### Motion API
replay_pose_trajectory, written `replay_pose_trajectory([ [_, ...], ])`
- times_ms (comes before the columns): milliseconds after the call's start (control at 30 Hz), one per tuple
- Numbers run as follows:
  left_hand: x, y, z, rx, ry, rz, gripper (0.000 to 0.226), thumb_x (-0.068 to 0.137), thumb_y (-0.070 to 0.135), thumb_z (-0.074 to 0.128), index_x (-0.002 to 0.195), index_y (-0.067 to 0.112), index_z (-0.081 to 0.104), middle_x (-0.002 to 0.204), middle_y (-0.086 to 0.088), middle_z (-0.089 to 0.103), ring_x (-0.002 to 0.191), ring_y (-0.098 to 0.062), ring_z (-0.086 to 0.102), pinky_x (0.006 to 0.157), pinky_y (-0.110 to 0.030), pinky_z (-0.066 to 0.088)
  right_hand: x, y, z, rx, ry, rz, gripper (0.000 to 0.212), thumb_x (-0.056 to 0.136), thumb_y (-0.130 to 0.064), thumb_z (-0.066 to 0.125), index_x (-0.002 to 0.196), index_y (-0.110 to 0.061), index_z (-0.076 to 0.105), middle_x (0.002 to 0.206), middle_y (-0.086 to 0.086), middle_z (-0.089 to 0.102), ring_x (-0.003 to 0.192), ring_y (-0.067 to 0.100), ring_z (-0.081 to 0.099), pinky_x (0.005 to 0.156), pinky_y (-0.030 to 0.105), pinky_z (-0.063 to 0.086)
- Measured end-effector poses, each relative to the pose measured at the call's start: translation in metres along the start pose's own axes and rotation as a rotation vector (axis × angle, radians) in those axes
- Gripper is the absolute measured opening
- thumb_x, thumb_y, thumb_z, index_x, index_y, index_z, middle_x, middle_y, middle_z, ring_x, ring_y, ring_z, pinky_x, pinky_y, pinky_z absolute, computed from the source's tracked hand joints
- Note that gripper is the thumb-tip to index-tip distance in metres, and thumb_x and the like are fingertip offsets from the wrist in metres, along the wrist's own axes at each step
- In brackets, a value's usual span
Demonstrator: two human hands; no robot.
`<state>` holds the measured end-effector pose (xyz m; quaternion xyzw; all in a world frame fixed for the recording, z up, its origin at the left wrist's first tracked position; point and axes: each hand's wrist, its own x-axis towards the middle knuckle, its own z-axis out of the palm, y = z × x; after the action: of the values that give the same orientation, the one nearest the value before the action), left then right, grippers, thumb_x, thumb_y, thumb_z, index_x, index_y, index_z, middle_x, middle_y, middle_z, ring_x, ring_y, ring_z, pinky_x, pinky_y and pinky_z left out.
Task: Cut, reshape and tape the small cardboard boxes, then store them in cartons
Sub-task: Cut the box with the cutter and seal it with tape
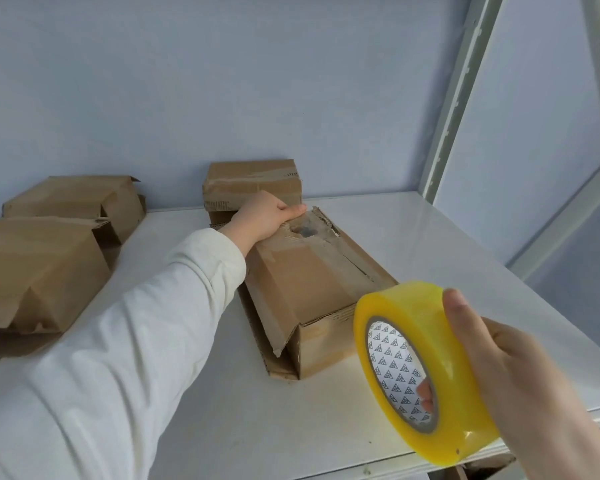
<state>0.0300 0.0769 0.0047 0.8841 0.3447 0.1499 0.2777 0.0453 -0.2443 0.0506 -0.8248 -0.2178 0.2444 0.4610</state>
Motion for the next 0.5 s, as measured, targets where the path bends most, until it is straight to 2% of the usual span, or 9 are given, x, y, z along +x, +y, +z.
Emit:
replay_pose_trajectory([
  [100,0.001,-0.002,0.002,-0.011,0.012,0.013,0.039,0.088,0.056,0.049,0.076,0.019,0.051,0.075,-0.004,0.046,0.068,-0.018,0.046,0.063,-0.028,0.035,0.0,0.003,0.001,-0.049,0.019,-0.011,0.09,0.051,-0.071,0.024,0.081,0.005,0.062,0.068,0.027,0.058,0.056,0.025,0.049,0.055,0.028,0.034],
  [167,0.001,-0.001,0.002,-0.006,0.013,0.005,0.042,0.087,0.056,0.05,0.071,0.018,0.05,0.072,-0.005,0.046,0.067,-0.018,0.045,0.066,-0.029,0.035,-0.006,0.004,0.003,-0.045,0.016,0.002,0.087,0.052,-0.07,0.025,0.079,0.004,0.062,0.068,0.024,0.059,0.056,0.024,0.05,0.055,0.028,0.035],
  [267,-0.003,0.004,0.001,-0.002,0.027,-0.016,0.056,0.089,0.051,0.052,0.051,0.016,0.029,0.051,-0.004,0.03,0.053,-0.02,0.036,0.062,-0.029,0.03,-0.009,0.005,0.006,-0.035,-0.018,0.036,0.091,0.055,-0.068,0.027,0.09,0.009,0.062,0.085,0.03,0.062,0.057,0.028,0.052,0.056,0.029,0.037],
  [333,-0.002,0.005,0.001,0.011,0.037,-0.011,0.058,0.089,0.049,0.052,0.049,0.016,0.027,0.048,-0.001,0.026,0.049,-0.019,0.032,0.061,-0.029,0.029,-0.008,0.009,0.011,-0.019,-0.023,0.052,0.092,0.061,-0.069,0.026,0.098,0.008,0.06,0.093,0.029,0.063,0.068,0.035,0.059,0.066,0.031,0.047],
  [367,-0.001,0.004,0.0,0.023,0.046,-0.004,0.056,0.089,0.05,0.052,0.05,0.015,0.031,0.048,-0.002,0.028,0.049,-0.02,0.034,0.061,-0.03,0.03,-0.007,0.009,0.014,0.002,-0.016,0.065,0.088,0.069,-0.069,0.025,0.099,0.006,0.06,0.095,0.027,0.063,0.075,0.033,0.061,0.072,0.032,0.048],
  [400,0.0,0.004,-0.001,0.044,0.058,0.009,0.054,0.089,0.05,0.051,0.053,0.012,0.039,0.05,-0.004,0.033,0.052,-0.02,0.037,0.061,-0.03,0.031,-0.004,0.01,0.016,0.027,-0.015,0.063,0.082,0.077,-0.066,0.027,0.1,0.005,0.061,0.096,0.026,0.064,0.075,0.033,0.061,0.072,0.032,0.049],
  [433,-0.001,0.005,-0.002,0.074,0.079,0.045,0.052,0.09,0.05,0.05,0.058,0.01,0.047,0.053,-0.007,0.039,0.054,-0.021,0.04,0.061,-0.029,0.032,-0.004,0.01,0.02,0.058,-0.014,0.067,0.076,0.081,-0.064,0.03,0.098,0.003,0.062,0.095,0.025,0.064,0.068,0.034,0.061,0.064,0.031,0.049],
  [500,-0.002,0.013,-0.004,0.165,0.091,0.142,0.05,0.093,0.046,0.046,0.074,0.003,0.061,0.068,-0.012,0.056,0.065,-0.025,0.05,0.062,-0.03,0.034,-0.003,0.012,0.027,0.133,-0.039,0.053,0.068,0.084,-0.06,0.035,0.088,0.0,0.065,0.081,0.021,0.067,0.053,0.022,0.056,0.046,0.023,0.041],
])
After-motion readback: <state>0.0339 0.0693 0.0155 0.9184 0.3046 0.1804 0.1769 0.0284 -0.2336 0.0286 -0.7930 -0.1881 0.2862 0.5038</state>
